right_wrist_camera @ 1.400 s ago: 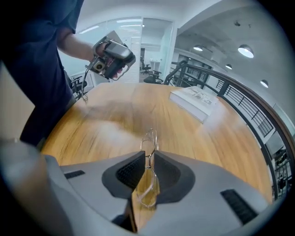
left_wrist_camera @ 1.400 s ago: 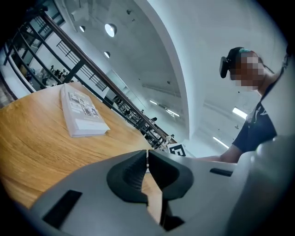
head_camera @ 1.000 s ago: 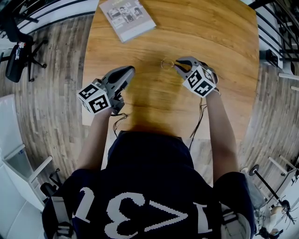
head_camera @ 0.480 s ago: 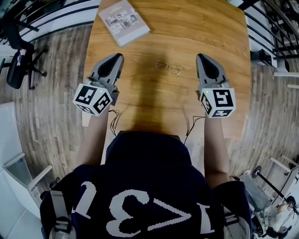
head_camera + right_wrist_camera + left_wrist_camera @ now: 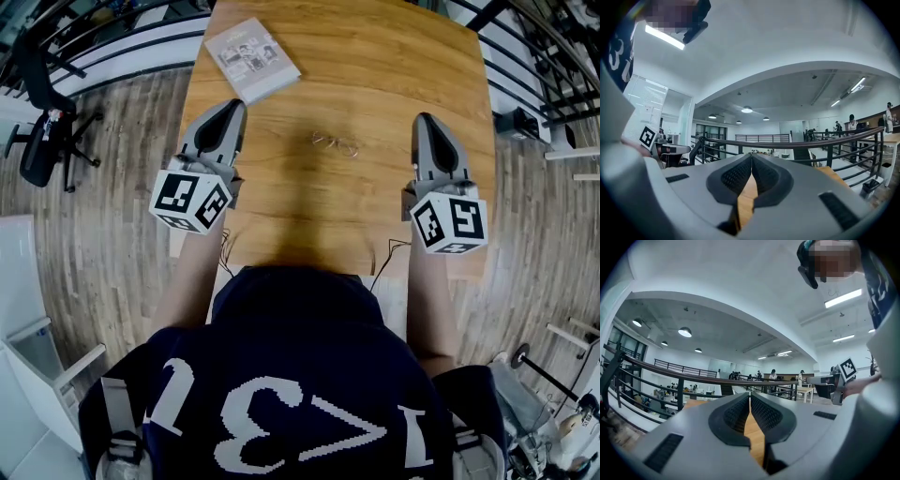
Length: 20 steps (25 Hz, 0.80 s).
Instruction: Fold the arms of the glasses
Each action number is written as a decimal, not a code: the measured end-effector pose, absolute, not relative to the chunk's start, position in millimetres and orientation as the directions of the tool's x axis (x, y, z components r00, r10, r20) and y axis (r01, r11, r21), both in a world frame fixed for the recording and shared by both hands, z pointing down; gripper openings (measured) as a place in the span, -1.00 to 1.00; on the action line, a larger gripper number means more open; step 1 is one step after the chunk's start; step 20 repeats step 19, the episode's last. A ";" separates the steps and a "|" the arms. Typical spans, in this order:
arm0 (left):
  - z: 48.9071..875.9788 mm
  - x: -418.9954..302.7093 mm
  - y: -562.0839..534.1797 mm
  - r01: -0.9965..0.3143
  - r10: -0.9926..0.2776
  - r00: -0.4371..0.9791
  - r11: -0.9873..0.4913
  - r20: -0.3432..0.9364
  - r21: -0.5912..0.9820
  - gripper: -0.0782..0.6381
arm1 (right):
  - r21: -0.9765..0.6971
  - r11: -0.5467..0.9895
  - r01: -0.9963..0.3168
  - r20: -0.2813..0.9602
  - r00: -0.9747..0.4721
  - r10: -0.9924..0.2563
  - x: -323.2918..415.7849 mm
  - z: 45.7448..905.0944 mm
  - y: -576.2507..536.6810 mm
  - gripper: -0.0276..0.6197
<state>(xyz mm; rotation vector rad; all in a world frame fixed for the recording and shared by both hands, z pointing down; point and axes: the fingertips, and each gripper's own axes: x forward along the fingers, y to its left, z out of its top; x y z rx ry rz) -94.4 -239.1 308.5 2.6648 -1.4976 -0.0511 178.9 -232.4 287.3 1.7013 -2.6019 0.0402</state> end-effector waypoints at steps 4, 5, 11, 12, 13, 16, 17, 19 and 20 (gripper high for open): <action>298.1 -93.8 -238.1 -0.854 -0.857 0.515 -0.514 -0.007 0.079 -0.72 | -0.012 0.400 -0.916 0.023 -0.400 -0.916 178.5 280.6 -228.4 -0.83; 296.2 -93.5 -237.5 -0.854 -0.857 0.515 -0.514 -0.012 0.078 -0.72 | -0.014 0.400 -0.916 0.021 -0.400 -0.916 178.6 279.9 -227.2 -0.83; 291.6 -91.9 -231.6 -0.859 -0.862 0.506 -0.506 -0.030 0.072 -0.72 | -0.017 0.398 -0.917 0.007 -0.398 -0.917 180.4 277.1 -219.3 -0.83; 290.9 -91.8 -231.0 -0.861 -0.863 0.503 -0.504 -0.032 0.071 -0.72 | -0.017 0.399 -0.917 0.005 -0.399 -0.917 180.5 276.5 -218.5 -0.83; 290.3 -91.8 -230.5 -0.862 -0.865 0.501 -0.503 -0.035 0.071 -0.72 | -0.018 0.399 -0.917 0.004 -0.400 -0.917 180.4 276.0 -218.0 -0.83; 290.8 -91.8 -228.2 -0.863 -0.866 0.499 -0.501 -0.035 0.072 -0.72 | -0.017 0.402 -0.916 0.003 -0.402 -0.916 179.0 276.6 -215.9 -0.83; 291.4 -91.9 -227.0 -0.863 -0.866 0.499 -0.500 -0.034 0.073 -0.72 | -0.017 0.403 -0.915 0.004 -0.403 -0.915 178.2 277.5 -214.8 -0.83; 293.0 -92.3 -224.5 -0.864 -0.867 0.498 -0.499 -0.031 0.075 -0.72 | -0.017 0.407 -0.913 0.007 -0.407 -0.913 176.3 279.7 -212.4 -0.83; 293.0 -92.3 -224.5 -0.864 -0.867 0.498 -0.499 -0.031 0.075 -0.72 | -0.017 0.407 -0.913 0.007 -0.407 -0.913 176.3 279.7 -212.4 -0.83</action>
